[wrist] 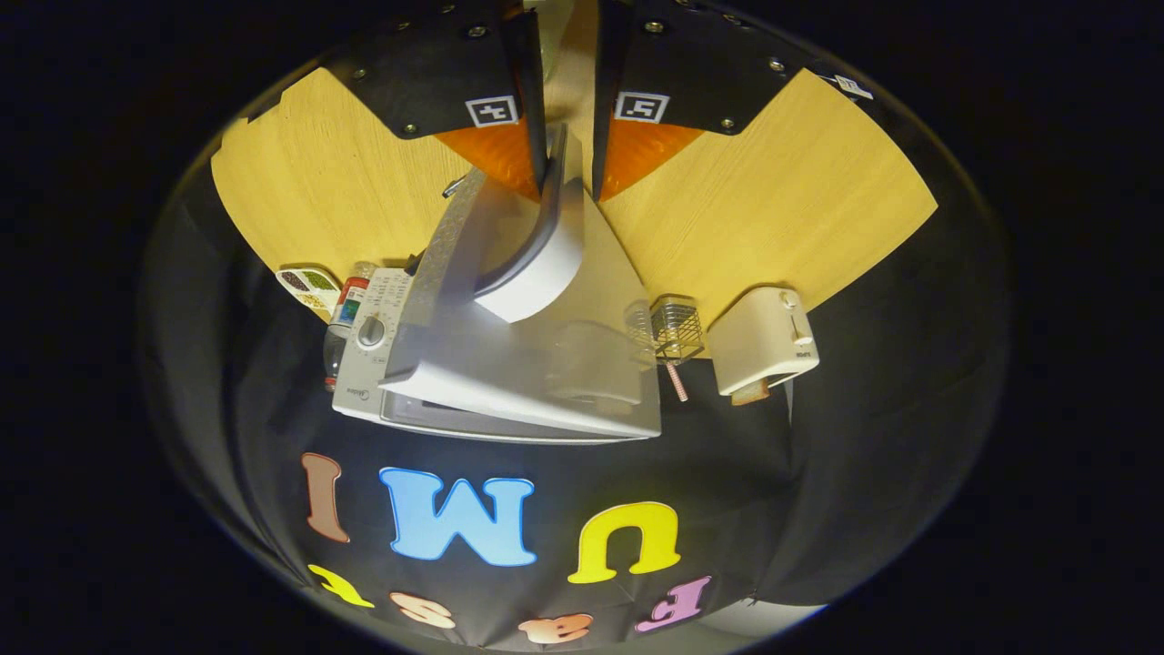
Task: Open the microwave, put the food inside, and close the microwave door.
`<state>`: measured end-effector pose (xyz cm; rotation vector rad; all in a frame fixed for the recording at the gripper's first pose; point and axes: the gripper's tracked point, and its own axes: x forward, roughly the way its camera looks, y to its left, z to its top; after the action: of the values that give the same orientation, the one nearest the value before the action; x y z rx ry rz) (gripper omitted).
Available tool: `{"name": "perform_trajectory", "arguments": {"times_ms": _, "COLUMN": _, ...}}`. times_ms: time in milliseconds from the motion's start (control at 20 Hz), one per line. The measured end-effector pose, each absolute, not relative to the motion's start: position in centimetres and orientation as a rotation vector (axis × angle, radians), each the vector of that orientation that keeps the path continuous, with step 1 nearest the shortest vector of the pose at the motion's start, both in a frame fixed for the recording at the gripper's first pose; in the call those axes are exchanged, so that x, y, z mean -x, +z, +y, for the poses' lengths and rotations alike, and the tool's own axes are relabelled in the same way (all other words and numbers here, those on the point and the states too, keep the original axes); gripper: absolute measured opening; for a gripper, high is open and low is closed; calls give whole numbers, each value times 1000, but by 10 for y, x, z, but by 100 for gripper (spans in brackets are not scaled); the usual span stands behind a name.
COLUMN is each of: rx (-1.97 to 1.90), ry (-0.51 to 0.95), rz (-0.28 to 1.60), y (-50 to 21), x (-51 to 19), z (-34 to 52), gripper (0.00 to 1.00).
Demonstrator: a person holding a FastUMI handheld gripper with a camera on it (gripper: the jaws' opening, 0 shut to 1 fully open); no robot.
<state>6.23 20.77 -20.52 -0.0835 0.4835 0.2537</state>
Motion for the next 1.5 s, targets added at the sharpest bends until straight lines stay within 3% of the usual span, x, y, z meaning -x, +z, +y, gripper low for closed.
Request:
{"name": "perform_trajectory", "arguments": {"times_ms": 400, "rx": 164, "ry": 391, "rz": 520, "y": -221, "x": -4, "z": 287, "gripper": 25}}
{"name": "perform_trajectory", "arguments": {"times_ms": 750, "rx": 63, "ry": 750, "rz": 511, "y": -195, "x": 57, "z": 367, "gripper": 25}}
{"name": "perform_trajectory", "arguments": {"times_ms": 850, "rx": 1, "ry": 857, "rz": 509, "y": -175, "x": 78, "z": 372, "gripper": 34}}
{"name": "perform_trajectory", "arguments": {"times_ms": 900, "rx": -23, "ry": 894, "rz": 497, "y": -160, "x": 85, "z": 367, "gripper": 50}}
{"name": "perform_trajectory", "arguments": {"times_ms": 950, "rx": -36, "ry": 919, "rz": 479, "y": -146, "x": 89, "z": 359, "gripper": 58}}
{"name": "perform_trajectory", "arguments": {"times_ms": 1000, "rx": -38, "ry": 930, "rz": 460, "y": -134, "x": 91, "z": 348, "gripper": 80}}
{"name": "perform_trajectory", "arguments": {"times_ms": 1100, "rx": -29, "ry": 916, "rz": 423, "y": -119, "x": 88, "z": 318, "gripper": 98}}
{"name": "perform_trajectory", "arguments": {"times_ms": 1500, "rx": 51, "ry": 690, "rz": 425, "y": -140, "x": 47, "z": 180, "gripper": 98}}
